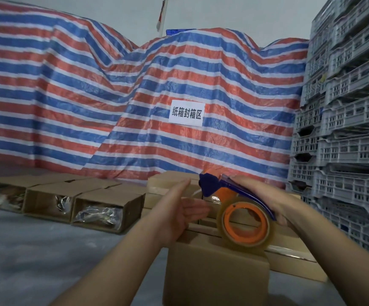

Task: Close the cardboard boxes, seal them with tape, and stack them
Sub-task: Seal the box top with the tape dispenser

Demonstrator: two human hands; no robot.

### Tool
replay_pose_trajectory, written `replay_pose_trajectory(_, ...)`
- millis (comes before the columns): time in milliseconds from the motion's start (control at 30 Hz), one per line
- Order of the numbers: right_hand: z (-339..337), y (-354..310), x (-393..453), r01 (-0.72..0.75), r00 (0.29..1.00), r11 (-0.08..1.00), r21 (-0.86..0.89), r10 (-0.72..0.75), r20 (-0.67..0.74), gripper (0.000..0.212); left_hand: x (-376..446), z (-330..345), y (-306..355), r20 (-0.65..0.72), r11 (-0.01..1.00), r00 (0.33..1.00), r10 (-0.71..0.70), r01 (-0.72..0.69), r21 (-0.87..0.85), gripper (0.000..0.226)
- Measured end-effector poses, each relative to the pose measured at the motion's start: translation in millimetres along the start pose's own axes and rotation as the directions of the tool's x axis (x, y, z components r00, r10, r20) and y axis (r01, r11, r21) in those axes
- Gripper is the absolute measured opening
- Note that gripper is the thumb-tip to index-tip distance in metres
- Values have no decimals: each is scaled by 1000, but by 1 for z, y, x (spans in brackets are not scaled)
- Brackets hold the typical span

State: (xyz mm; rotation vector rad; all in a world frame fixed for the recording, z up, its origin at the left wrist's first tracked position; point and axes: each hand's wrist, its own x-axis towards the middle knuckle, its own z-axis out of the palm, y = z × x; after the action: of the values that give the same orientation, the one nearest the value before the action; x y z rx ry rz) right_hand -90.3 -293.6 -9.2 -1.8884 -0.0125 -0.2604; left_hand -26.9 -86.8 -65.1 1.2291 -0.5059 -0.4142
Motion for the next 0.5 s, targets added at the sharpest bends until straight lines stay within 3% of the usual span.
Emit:
replay_pose_trajectory(333,3,-4,8,12,1000,992,-128,-11,5,71,-4,-3,1,-54,999,999,-8,5,-50,21)
replay_pose_trajectory(500,6,-20,15,-103,984,977,-185,127,124,66,-1,-7,-7,-166,1000,986,3,-8,-26,28)
